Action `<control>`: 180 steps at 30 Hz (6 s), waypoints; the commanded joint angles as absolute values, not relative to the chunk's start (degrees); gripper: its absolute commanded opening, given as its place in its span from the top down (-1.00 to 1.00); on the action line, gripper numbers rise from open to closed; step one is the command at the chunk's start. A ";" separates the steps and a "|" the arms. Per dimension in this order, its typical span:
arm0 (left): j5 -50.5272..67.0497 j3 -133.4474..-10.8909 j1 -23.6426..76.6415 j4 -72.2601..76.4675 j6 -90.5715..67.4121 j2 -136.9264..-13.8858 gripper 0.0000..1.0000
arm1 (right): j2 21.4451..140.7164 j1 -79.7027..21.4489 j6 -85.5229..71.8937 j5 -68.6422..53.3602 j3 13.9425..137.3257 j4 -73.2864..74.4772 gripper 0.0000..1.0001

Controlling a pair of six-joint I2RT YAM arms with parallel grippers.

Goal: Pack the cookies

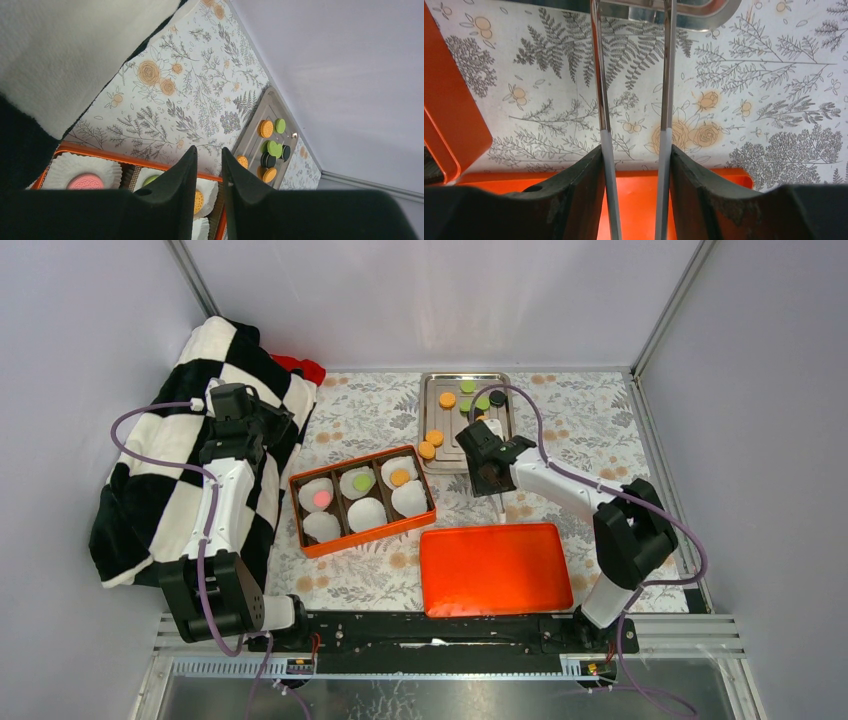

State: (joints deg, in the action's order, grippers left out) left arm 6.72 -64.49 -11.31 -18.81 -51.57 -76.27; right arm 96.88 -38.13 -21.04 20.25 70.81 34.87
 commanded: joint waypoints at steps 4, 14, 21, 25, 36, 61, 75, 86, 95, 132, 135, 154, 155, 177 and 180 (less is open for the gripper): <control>8.28 -64.18 -11.34 -16.17 -51.76 -75.74 0.42 | 100.26 -37.91 -22.81 23.39 76.11 34.96 -0.07; 8.51 -63.97 -11.34 -16.21 -51.59 -75.83 0.42 | 103.33 -36.66 -22.64 21.87 78.78 34.94 -0.10; 8.99 -63.70 -11.37 -16.10 -51.59 -75.93 0.42 | 103.27 -36.56 -21.66 18.99 80.42 34.43 0.33; 9.07 -63.78 -11.40 -16.31 -51.74 -75.85 0.42 | 102.17 -36.76 -20.78 17.39 82.96 35.20 0.54; 5.97 -70.08 -13.05 -21.32 -51.22 -77.13 0.42 | 96.24 -47.33 -17.29 14.97 89.86 36.24 0.57; 9.99 -70.76 -17.86 -23.04 -50.11 -79.67 0.45 | 117.35 -68.00 -10.98 -2.72 111.08 41.58 0.52; 10.84 -69.87 -17.86 -21.54 -48.88 -78.85 0.41 | 118.13 -68.29 -10.46 -0.98 108.78 39.79 -0.08; 11.45 -69.90 -17.96 -20.89 -48.91 -78.25 0.41 | 112.86 -68.29 -9.84 8.32 108.61 38.37 0.01; 12.94 -69.64 -17.85 -20.04 -49.63 -78.17 0.40 | 105.49 -67.01 -8.11 26.44 105.45 38.92 -0.03; 12.83 -70.34 -15.82 -20.13 -48.43 -79.64 0.39 | 102.62 -42.63 -14.91 19.19 79.51 31.73 -0.04; 12.98 -70.21 -15.80 -19.90 -48.58 -79.71 0.39 | 100.95 -41.11 -15.53 20.55 77.46 31.42 -0.04; 14.04 -70.45 -15.80 -19.39 -48.96 -80.36 0.38 | 107.13 -28.20 -17.88 13.27 81.91 29.60 -0.05; 14.07 -70.40 -15.76 -19.34 -48.91 -80.35 0.38 | 107.61 -28.05 -17.92 12.78 82.31 29.32 -0.05; 14.51 -69.96 -15.85 -19.44 -48.48 -79.46 0.38 | 112.34 -26.10 -18.59 11.63 90.69 29.53 0.28; 14.45 -70.01 -15.84 -19.48 -48.67 -79.28 0.38 | 108.73 -26.09 -18.70 9.65 88.37 27.78 0.56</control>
